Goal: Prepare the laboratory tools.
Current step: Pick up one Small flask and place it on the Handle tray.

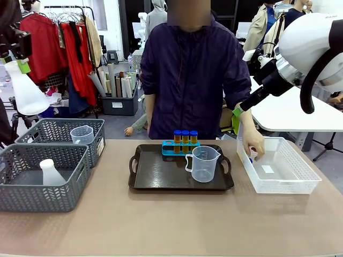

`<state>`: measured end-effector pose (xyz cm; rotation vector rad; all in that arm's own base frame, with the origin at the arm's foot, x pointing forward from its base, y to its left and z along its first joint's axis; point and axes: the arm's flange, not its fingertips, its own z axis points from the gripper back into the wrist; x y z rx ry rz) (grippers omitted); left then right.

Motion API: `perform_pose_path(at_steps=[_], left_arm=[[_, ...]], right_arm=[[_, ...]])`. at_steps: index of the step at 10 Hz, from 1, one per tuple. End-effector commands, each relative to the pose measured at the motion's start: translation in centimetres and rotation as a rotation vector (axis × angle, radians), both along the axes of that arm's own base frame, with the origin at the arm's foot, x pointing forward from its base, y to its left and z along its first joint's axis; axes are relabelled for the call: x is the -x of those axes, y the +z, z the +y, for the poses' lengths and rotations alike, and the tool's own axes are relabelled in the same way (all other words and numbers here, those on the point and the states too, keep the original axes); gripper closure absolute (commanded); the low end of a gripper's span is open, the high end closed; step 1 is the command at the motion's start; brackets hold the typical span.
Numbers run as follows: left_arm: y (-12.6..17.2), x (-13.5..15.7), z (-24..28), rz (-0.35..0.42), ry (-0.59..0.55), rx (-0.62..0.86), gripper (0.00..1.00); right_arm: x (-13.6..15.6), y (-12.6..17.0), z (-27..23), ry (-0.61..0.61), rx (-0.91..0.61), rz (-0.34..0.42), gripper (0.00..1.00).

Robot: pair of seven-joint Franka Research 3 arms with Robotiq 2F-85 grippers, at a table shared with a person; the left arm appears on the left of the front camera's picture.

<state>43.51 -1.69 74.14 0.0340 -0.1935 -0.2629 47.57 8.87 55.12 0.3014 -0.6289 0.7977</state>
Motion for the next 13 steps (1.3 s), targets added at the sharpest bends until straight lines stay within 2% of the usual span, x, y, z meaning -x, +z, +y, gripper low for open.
perform_pose_path(at_steps=[1,5,8,10,13], left_arm=[[0.2,0.2,-0.1,-0.005,0.014,0.004,1.00],[0.0,0.0,0.0,0.000,0.000,0.000,1.00],[6.6,2.2,-5.5,-0.065,-0.182,-0.079,1.00],[9.4,2.5,-10.0,-0.125,-0.290,-0.148,1.00],[10.7,1.1,-17.7,-0.193,-0.409,-0.185,1.00]], right_arm=[[0.0,0.0,-0.1,0.001,-0.008,0.002,0.00],[0.0,0.0,-0.1,0.001,-0.008,0.002,0.00],[0.0,0.0,-0.1,0.001,-0.008,0.002,0.00],[0.0,0.0,-0.1,0.001,-0.008,0.002,0.00],[0.0,0.0,-0.1,0.001,-0.008,0.002,0.00]])
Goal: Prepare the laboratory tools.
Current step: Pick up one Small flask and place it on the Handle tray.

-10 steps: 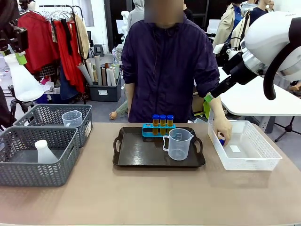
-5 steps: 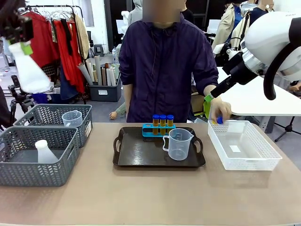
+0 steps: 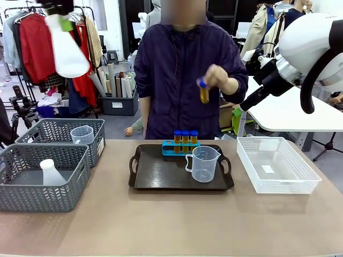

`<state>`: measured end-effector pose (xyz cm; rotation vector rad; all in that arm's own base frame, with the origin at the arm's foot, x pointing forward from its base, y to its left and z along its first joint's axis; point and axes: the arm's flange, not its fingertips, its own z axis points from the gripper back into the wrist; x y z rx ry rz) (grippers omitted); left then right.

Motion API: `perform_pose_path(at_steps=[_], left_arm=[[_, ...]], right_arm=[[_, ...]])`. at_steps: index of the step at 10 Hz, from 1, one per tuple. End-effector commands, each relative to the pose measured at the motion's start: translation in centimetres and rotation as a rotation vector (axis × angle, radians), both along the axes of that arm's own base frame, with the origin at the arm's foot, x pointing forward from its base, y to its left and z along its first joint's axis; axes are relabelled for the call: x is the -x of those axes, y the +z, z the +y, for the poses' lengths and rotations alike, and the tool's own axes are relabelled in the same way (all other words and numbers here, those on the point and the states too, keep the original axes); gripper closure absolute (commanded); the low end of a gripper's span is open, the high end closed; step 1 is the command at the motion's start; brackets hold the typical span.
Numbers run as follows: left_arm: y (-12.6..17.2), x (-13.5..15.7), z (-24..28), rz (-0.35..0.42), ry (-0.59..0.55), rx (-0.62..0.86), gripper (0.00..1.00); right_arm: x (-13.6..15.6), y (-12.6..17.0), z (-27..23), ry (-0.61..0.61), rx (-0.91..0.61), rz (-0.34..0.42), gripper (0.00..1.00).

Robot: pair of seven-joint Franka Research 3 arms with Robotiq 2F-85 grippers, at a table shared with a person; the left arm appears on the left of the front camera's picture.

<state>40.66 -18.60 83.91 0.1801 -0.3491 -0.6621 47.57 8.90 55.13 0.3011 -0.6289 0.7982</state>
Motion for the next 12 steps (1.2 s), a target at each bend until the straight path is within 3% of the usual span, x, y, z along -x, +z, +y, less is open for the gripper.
perform_pose_path(at_steps=[1,3,5,6,8,10,12], left_arm=[[0.1,-2.5,-3.5,-0.035,-0.090,-0.031,1.00],[-3.1,-4.0,-9.4,-0.055,-0.210,-0.029,1.00],[-6.7,-4.5,-13.7,-0.004,-0.306,-0.043,1.00],[-8.8,-5.0,-15.4,-0.038,-0.339,-0.052,1.00],[-13.1,-5.2,-17.7,-0.024,-0.412,-0.073,1.00],[-16.7,-5.4,-18.6,-0.013,-0.412,-0.078,1.00],[-16.4,-5.8,-17.6,-0.048,-0.340,-0.010,1.00]], right_arm=[[0.0,0.0,-0.1,0.001,-0.008,0.002,0.00],[0.0,0.0,-0.1,0.001,-0.008,0.002,0.00],[0.0,0.0,-0.1,0.001,-0.008,0.002,0.00],[0.0,0.0,-0.1,0.001,-0.008,0.002,0.00],[0.0,0.0,-0.1,0.001,-0.008,0.002,0.00],[0.0,0.0,-0.1,0.001,-0.008,0.002,0.00],[0.0,0.0,-0.1,0.001,-0.008,0.002,0.00]])
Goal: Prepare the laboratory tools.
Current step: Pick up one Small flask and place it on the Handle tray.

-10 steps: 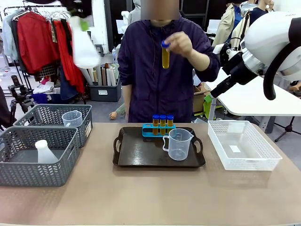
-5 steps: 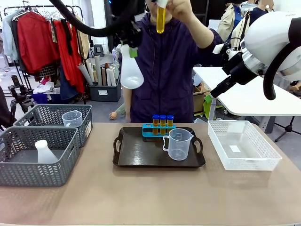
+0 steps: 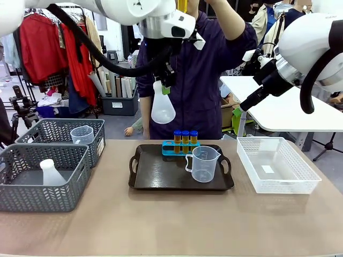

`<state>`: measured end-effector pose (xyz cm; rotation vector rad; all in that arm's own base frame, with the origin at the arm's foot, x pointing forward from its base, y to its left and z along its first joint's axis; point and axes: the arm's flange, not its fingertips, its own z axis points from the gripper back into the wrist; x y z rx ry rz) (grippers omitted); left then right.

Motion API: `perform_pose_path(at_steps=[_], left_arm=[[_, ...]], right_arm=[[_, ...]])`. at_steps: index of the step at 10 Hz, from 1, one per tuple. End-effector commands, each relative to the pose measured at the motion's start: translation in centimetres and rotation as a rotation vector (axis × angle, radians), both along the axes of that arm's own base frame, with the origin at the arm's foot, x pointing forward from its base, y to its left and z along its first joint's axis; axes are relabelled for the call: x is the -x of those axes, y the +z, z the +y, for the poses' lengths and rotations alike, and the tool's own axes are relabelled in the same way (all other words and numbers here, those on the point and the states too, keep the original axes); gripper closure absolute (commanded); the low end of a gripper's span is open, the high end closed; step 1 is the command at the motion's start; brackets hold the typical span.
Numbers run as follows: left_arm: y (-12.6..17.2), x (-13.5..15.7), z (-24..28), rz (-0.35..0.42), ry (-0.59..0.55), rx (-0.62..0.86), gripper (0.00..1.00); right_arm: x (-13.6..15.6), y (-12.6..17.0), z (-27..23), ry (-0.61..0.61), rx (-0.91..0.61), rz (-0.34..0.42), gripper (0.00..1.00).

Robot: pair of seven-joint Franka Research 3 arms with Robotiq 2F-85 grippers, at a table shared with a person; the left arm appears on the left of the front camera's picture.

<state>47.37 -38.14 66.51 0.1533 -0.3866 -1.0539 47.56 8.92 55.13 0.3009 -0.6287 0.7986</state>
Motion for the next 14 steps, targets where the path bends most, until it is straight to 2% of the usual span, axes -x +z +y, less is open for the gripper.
perform_pose_path(at_steps=[1,4,5,8,10,14], left_arm=[[0.2,0.3,-0.4,0.014,-0.022,-0.017,1.00],[0.0,0.2,-0.2,0.005,-0.005,-0.004,1.00],[-1.2,-0.2,-0.6,-0.021,-0.026,-0.028,1.00],[-6.1,-2.7,-1.6,0.035,-0.066,-0.029,1.00],[-9.0,-3.2,-1.9,0.059,-0.089,-0.042,1.00],[-14.1,-3.1,-2.3,0.192,-0.108,-0.056,1.00]], right_arm=[[0.0,0.0,-0.2,0.001,-0.009,0.002,0.00],[0.0,0.0,-0.2,0.001,-0.009,0.002,0.00],[0.0,0.0,-0.2,0.001,-0.009,0.002,0.00],[0.0,0.0,-0.2,0.001,-0.009,0.002,0.00],[0.0,0.0,-0.2,0.001,-0.009,0.002,0.00],[0.0,0.0,-0.2,0.001,-0.009,0.002,0.00]])
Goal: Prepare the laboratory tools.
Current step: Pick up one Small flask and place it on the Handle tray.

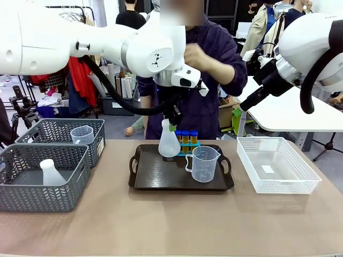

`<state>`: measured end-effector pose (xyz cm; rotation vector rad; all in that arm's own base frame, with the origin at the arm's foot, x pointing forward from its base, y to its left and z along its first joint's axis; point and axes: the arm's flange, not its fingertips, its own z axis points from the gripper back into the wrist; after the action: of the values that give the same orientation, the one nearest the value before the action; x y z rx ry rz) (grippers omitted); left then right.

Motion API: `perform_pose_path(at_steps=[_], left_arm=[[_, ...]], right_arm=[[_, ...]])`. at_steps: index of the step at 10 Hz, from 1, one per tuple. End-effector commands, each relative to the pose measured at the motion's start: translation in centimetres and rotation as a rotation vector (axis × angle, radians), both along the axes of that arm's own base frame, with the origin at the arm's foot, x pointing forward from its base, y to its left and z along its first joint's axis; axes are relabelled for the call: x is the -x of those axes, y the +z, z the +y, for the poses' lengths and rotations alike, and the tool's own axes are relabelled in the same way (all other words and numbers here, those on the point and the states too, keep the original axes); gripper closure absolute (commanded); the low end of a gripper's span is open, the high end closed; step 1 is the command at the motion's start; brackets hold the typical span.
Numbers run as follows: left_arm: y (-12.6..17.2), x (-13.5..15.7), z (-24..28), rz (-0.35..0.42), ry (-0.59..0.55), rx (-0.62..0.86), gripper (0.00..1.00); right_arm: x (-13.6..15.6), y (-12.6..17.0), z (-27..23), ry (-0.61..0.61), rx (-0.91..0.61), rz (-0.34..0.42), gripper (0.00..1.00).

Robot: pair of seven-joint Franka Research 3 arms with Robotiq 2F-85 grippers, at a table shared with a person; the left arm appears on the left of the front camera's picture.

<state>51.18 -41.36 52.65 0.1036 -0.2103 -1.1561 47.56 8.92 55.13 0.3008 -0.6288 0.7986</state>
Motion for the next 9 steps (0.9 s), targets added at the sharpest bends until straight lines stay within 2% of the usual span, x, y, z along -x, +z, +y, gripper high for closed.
perform_pose_path(at_steps=[1,9], left_arm=[[-0.9,0.6,1.0,0.036,-0.015,0.010,1.00],[2.1,1.3,5.7,-0.013,0.110,0.073,1.00]], right_arm=[[0.0,0.0,-0.2,0.001,-0.009,0.002,0.00],[0.0,0.0,-0.2,0.001,-0.009,0.002,0.00]])
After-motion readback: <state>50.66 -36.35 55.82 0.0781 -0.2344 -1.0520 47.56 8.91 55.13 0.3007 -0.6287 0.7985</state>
